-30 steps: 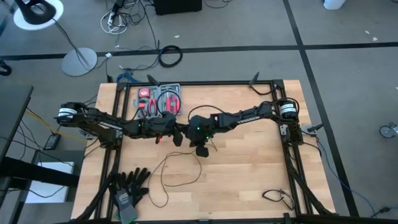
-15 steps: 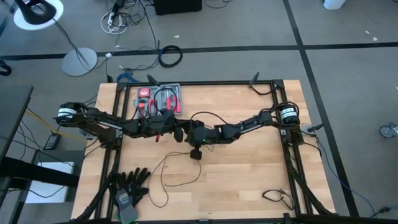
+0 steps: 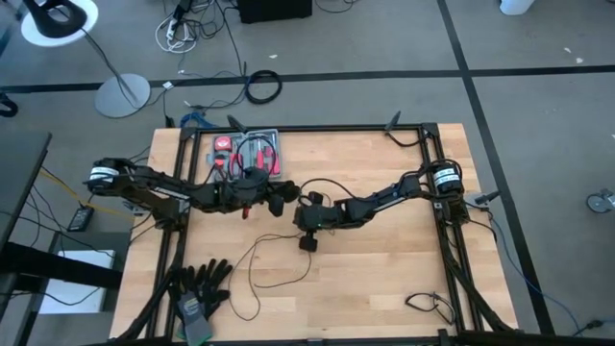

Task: Coil cords
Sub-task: Coil the black wire onto the spool

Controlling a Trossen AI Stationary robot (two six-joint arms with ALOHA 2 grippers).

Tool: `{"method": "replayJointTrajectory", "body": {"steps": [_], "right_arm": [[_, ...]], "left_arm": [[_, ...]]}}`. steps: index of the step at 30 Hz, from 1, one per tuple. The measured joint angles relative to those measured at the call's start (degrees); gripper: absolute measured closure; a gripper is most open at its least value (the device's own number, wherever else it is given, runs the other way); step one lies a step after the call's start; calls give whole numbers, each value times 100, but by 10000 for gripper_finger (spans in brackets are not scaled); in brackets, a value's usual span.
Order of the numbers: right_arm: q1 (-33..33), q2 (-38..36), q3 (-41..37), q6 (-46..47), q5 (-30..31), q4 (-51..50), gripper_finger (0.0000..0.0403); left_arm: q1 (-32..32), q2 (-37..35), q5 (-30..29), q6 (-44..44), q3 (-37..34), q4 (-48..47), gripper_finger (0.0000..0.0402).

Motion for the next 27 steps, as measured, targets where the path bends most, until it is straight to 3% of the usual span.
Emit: {"method": "replayJointTrajectory", "body": {"steps": [8,14,27], "right_arm": [[-11,-7,-450,616,-259,199,403],[-37,-24,-616,1344,-991,376,386],[-39,-210,-601,1318,-1402,-89,322]], "left_arm": [[-70,316,-103,-23,0,336,402],[-68,659,-72,-344,-4,336,402],[-291,1412,-282,-155,-2,720,402]]}}
